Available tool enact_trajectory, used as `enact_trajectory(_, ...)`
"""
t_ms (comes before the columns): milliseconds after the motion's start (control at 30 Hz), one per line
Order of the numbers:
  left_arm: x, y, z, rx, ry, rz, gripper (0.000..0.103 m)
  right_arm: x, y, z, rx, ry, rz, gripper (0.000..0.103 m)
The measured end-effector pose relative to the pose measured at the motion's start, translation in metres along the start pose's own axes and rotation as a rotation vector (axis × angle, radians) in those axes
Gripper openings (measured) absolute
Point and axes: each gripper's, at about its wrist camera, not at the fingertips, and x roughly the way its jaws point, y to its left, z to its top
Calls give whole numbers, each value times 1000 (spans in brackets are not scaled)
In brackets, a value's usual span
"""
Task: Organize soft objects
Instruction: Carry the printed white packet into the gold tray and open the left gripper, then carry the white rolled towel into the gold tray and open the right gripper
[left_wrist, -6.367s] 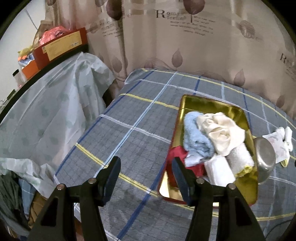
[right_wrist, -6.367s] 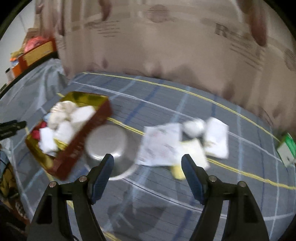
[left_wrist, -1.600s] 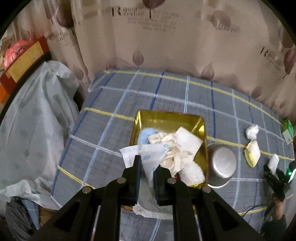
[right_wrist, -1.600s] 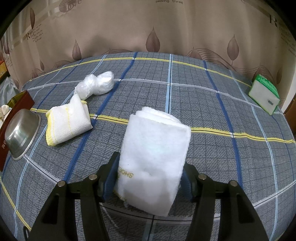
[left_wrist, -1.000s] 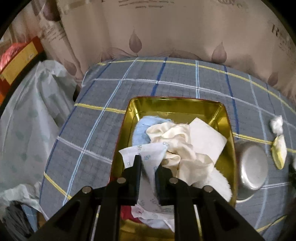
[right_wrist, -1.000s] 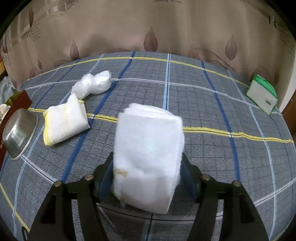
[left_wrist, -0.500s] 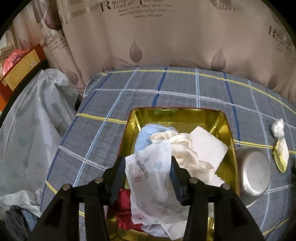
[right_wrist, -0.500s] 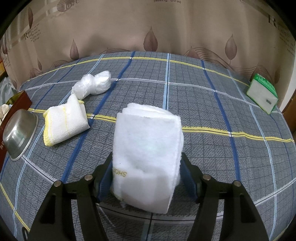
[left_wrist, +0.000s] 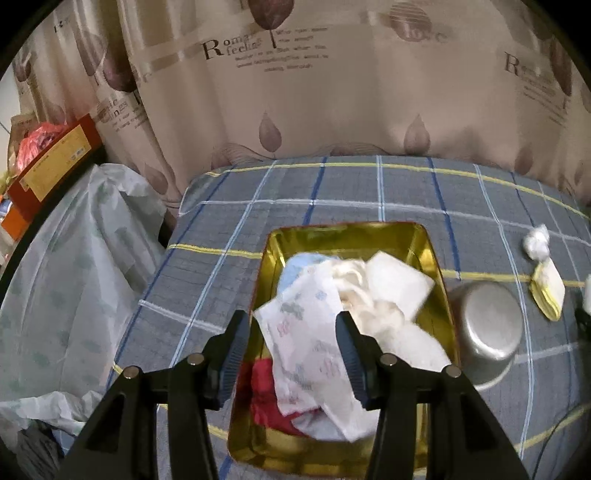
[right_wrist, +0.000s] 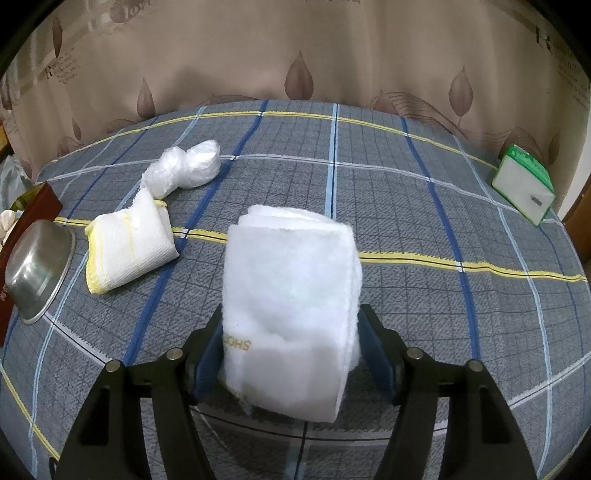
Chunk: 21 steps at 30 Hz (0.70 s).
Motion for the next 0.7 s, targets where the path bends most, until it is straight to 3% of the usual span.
enact_trajectory(100,-8,-3,-11,9,-4,-21,50,0,1,1,13,6,-9,63)
enact_trajectory(433,-13,-19,-38,-2,29,-35,50,-7,12,2,-5,19,-18,37)
enact_trajectory(700,-11,-11,-47,-66,35,-31,50,-37,33,-9,-82,41,10,35)
